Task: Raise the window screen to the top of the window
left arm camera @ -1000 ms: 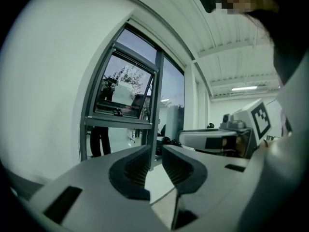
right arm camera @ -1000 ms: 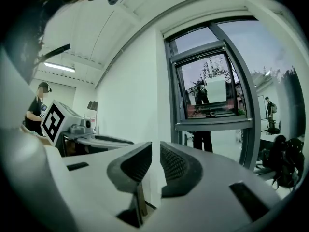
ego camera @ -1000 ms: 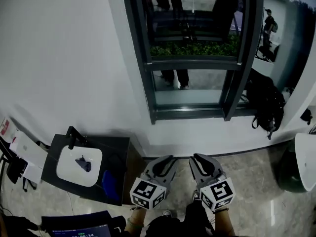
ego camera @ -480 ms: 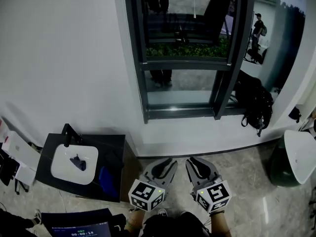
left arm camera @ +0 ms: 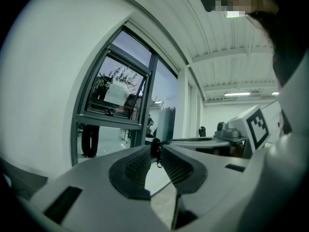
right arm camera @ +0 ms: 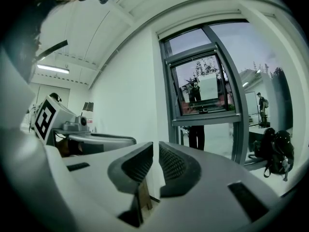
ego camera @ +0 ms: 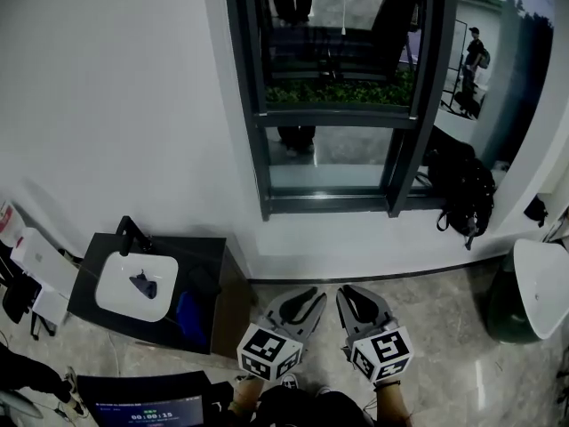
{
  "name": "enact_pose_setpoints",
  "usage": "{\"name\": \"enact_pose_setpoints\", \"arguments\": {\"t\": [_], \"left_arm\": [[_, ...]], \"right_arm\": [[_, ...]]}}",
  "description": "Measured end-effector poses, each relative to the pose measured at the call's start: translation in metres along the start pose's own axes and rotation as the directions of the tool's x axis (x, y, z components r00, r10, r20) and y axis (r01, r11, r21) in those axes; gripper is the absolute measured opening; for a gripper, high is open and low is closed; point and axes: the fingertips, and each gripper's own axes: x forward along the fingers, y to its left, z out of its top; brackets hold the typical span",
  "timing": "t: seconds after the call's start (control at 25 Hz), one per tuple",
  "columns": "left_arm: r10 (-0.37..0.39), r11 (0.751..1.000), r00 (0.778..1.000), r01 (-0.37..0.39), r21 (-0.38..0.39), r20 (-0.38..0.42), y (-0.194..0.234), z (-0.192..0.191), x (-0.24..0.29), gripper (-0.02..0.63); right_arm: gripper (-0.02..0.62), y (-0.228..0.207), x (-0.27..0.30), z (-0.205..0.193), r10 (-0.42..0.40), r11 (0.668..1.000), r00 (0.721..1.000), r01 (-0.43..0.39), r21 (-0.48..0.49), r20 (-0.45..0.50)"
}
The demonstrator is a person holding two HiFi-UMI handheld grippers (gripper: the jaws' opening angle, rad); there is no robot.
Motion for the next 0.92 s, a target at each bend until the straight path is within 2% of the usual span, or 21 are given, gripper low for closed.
{"name": "enact_pose_setpoints", "arguments": {"t": [0.4,0.92], "left_arm": [[0.043,0.999,0.999,-0.043,0.011,-0.001,-0.022,-0.006,0.004,0.072],[0.082,0.997,0.996,-0.082,0.013,-0.018,-0.03,-0.017,0.001,0.072]], "right_arm": [[0.043,-0.007,-0.021,-0.007,0.024,1.0,1.0,-0.024,-0.003,-0.003],[0.041,-0.01,-0.036,-0.015,0.035,0.999,0.999,-0.035,0.0,-0.007]]}}
